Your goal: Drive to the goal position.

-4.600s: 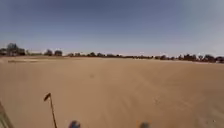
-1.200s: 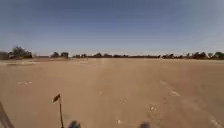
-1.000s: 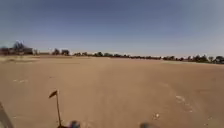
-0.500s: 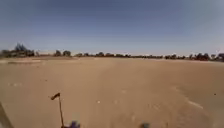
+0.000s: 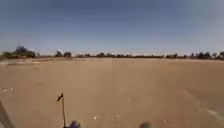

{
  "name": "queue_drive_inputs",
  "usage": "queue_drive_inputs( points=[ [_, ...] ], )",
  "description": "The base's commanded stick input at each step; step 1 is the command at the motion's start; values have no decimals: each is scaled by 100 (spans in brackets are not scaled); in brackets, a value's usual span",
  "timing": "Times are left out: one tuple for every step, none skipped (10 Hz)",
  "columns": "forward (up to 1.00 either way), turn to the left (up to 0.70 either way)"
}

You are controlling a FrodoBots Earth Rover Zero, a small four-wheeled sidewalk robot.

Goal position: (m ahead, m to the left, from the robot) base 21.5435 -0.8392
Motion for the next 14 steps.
queue_drive_inputs(
  points=[
    [70, 0],
    [70, 0],
    [70, 0],
    [70, 0],
    [70, 0],
    [70, 0],
    [70, 0],
    [70, 0],
    [70, 0],
    [70, 0],
    [70, 0],
    [70, 0],
    [70, 0],
    [70, 0]
  ],
)
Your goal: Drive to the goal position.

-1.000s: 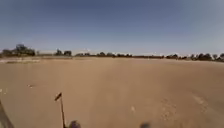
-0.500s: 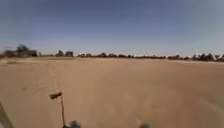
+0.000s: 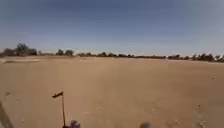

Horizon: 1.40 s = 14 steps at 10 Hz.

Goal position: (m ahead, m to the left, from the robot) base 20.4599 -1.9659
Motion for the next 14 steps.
queue_drive_inputs(
  points=[
    [70, 0],
    [70, 0],
    [70, 0],
    [70, 0],
    [70, 0],
    [70, 0],
    [70, 0],
    [70, 0],
    [70, 0],
    [70, 0],
    [70, 0],
    [70, 0],
    [70, 0],
    [70, 0]
  ],
)
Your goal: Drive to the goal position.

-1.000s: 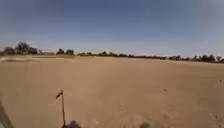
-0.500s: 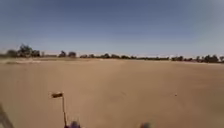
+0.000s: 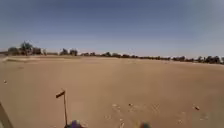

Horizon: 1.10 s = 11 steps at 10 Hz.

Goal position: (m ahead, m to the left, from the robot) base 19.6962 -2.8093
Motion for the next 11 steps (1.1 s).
queue_drive_inputs(
  points=[
    [70, 0],
    [70, 0],
    [70, 0],
    [70, 0],
    [70, 0],
    [70, 0],
    [70, 0],
    [70, 0],
    [70, 0],
    [70, 0],
    [70, 0]
  ],
)
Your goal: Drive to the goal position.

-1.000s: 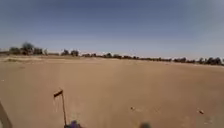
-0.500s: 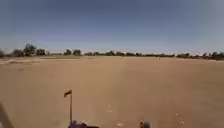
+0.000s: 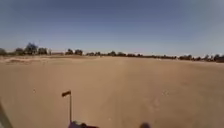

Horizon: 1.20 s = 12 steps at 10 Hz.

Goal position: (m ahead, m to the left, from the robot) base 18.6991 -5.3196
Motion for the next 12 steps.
queue_drive_inputs(
  points=[
    [70, 0],
    [70, 0],
    [70, 0],
    [70, 0],
    [70, 0],
    [70, 0],
    [70, 0],
    [70, 0],
    [70, 0],
    [70, 0],
    [70, 0],
    [70, 0]
  ],
)
